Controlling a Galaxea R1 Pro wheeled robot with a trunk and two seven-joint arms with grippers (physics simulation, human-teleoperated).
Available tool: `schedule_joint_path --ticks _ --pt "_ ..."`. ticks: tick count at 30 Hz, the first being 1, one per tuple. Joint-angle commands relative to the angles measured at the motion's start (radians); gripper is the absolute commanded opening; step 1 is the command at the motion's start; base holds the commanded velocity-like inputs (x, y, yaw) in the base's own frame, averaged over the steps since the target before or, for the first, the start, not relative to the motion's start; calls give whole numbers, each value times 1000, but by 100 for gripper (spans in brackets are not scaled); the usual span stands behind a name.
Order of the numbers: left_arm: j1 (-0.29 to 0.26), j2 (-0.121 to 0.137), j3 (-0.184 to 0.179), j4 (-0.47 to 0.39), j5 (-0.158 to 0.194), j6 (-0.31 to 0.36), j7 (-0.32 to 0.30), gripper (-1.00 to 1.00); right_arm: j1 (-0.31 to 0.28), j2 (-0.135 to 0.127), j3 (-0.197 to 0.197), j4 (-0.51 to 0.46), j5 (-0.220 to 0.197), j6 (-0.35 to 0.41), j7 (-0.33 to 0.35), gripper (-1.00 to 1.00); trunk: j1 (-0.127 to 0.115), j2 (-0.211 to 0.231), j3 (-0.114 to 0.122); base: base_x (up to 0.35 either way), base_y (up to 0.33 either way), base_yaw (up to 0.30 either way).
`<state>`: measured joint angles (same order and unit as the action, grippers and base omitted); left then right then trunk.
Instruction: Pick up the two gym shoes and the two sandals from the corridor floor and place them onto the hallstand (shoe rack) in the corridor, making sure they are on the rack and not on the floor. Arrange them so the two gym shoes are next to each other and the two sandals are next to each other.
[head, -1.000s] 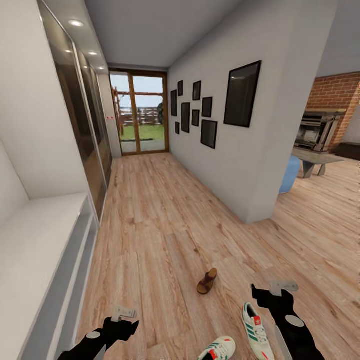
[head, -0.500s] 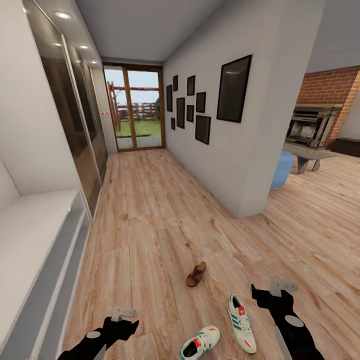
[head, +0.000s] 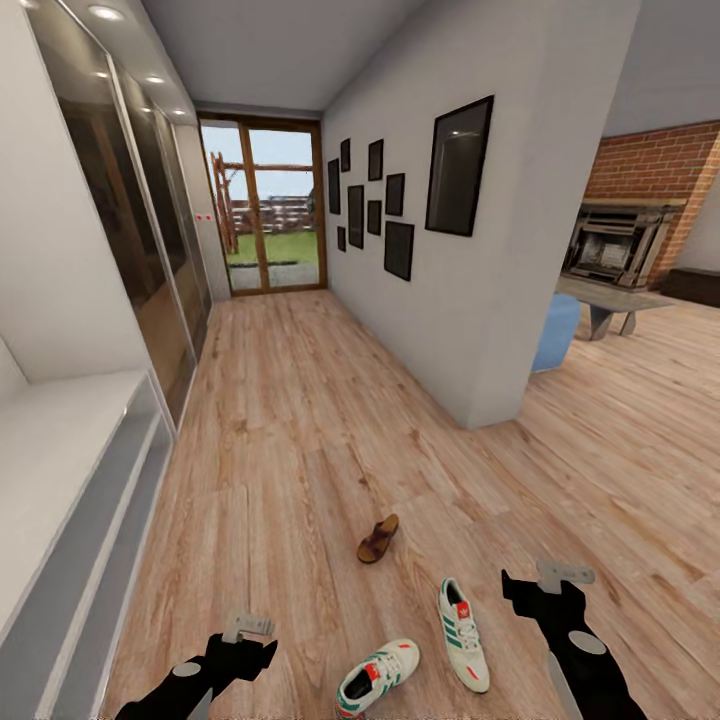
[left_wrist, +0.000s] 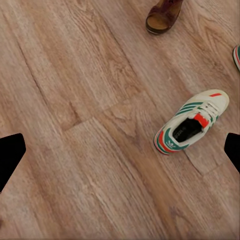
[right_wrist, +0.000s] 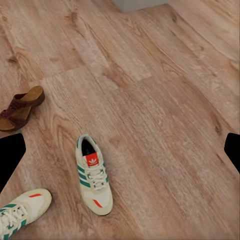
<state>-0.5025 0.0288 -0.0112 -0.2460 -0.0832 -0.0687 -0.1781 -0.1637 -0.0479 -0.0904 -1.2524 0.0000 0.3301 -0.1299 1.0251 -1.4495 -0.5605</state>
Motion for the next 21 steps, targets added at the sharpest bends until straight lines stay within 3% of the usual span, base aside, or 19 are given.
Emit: schedule_joint_path --ticks 1,15,21 --pt "-1 0 -1 1 -9 -5 -1 100 0 0 1 -1 0 6 -4 100 0 -1 -3 -2 -28 0" --pt "-3 2 0 1 -9 -5 -6 100 0 0 1 -1 0 6 -4 100 0 -1 -25 0 -6 0" --pt "-5 2 0 1 -9 -4 -6 100 0 0 1 -1 0 6 -4 100 23 -43 -53 0 0 0"
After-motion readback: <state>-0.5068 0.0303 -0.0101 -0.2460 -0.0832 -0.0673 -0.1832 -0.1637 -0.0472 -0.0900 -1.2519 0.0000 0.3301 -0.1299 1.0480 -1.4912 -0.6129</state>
